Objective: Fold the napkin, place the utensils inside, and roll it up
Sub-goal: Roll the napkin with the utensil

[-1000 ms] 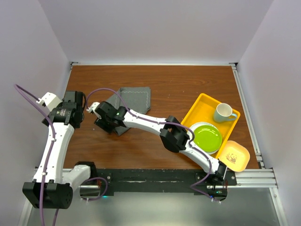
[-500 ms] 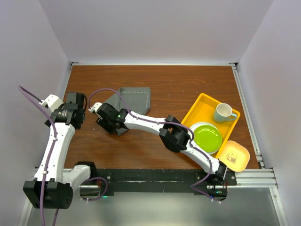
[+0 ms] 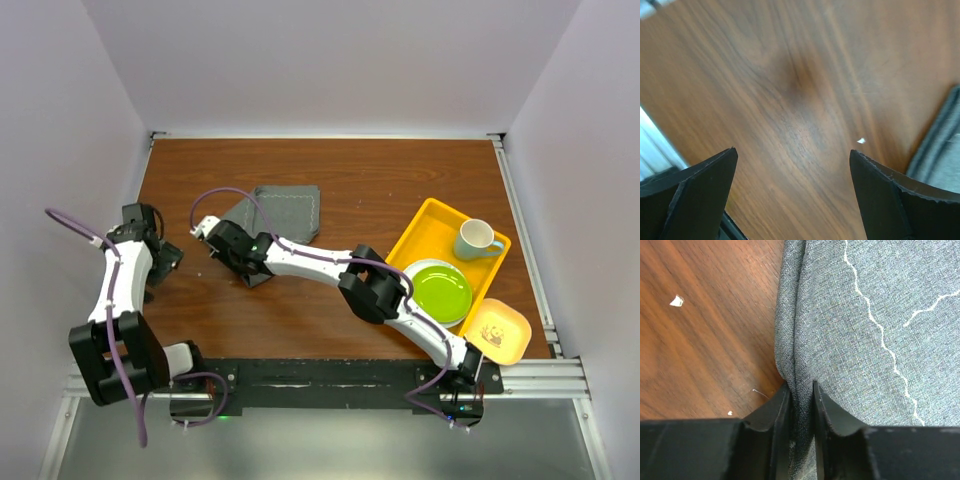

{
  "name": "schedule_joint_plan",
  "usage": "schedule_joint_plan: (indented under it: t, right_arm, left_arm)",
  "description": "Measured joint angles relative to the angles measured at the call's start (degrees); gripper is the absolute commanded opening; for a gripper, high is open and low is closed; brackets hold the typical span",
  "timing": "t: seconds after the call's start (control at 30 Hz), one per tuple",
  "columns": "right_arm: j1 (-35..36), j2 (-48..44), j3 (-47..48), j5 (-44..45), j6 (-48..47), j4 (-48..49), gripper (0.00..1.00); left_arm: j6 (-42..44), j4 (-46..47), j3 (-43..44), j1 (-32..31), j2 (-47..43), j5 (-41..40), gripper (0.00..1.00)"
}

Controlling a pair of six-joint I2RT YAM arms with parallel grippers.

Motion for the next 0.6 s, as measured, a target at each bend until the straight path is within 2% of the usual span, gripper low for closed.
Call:
schedule_joint_plan:
  t: [0.2,0.37,0.6]
  right_arm:
    - [-0.4,-0.4,-0.3,-2.1,-0.2,0.2,0.00]
    - [-1.6,-1.0,-0.8,-7.0,0.7,0.2,0.00]
    - [-4.6,-3.3,-4.7,-19.6,4.8,1.3,0.00]
  left_arm:
    - [4.0,7.2,-4.1,3.4,4.2,12.1,1.00]
    - [6.3,14.4,-8.0,4.3,5.9,23.1,1.00]
    - [6.0,22.5,-10.9,4.5,9.6,34.6,1.00]
